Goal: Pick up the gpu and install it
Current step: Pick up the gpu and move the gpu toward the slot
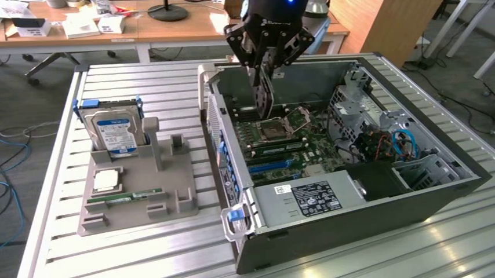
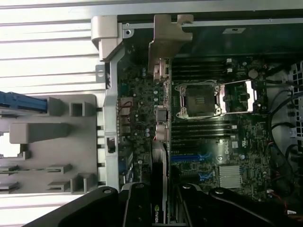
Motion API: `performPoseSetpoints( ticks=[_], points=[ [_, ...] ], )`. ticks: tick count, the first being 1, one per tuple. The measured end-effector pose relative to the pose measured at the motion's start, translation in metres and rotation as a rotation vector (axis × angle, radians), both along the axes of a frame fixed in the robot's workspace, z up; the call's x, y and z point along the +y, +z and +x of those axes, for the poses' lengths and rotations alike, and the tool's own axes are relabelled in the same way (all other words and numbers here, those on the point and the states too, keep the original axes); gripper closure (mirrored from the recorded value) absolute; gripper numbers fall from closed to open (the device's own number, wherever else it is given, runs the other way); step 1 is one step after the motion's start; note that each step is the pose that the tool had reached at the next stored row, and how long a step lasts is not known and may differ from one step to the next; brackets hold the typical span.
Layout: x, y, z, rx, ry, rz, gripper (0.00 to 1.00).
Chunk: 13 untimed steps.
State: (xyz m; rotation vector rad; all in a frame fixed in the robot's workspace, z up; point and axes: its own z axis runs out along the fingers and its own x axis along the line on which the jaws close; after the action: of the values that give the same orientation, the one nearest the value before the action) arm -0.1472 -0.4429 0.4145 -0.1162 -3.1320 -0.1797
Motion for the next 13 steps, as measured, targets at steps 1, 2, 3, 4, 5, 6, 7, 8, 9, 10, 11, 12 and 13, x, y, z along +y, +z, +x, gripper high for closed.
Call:
performPoseSetpoints(
  ticks=[1,2,3,4,5,6,7,8,9,10,11,12,13],
  points=[
    [0.0,0.0,0.004,0.0003,0.0,0.0,0.74],
    [0.0,0.0,0.009,0.0006,0.0,0.0001,0.74],
    [0.0,0.0,0.013,0.0008,0.0,0.0,0.74],
    [0.0,0.0,0.018,0.001,0.0,0.0,0.74],
    [0.0,0.0,0.022,0.0012,0.0,0.0,0.74],
    [0.0,0.0,0.026,0.0013,0.0,0.0,0.74],
    [0.0,0.0,0.031,0.0015,0.0,0.0,0.74],
    [0.0,0.0,0.035,0.0016,0.0,0.0,0.74],
    [0.0,0.0,0.039,0.0019,0.0,0.0,0.74],
    [0.0,0.0,0.043,0.002,0.0,0.0,0.74],
    [0.0,0.0,0.047,0.0022,0.0,0.0,0.74],
    [0.0,0.0,0.051,0.0023,0.0,0.0,0.74],
    [0.0,0.0,0.054,0.0024,0.0,0.0,0.74]
  ],
)
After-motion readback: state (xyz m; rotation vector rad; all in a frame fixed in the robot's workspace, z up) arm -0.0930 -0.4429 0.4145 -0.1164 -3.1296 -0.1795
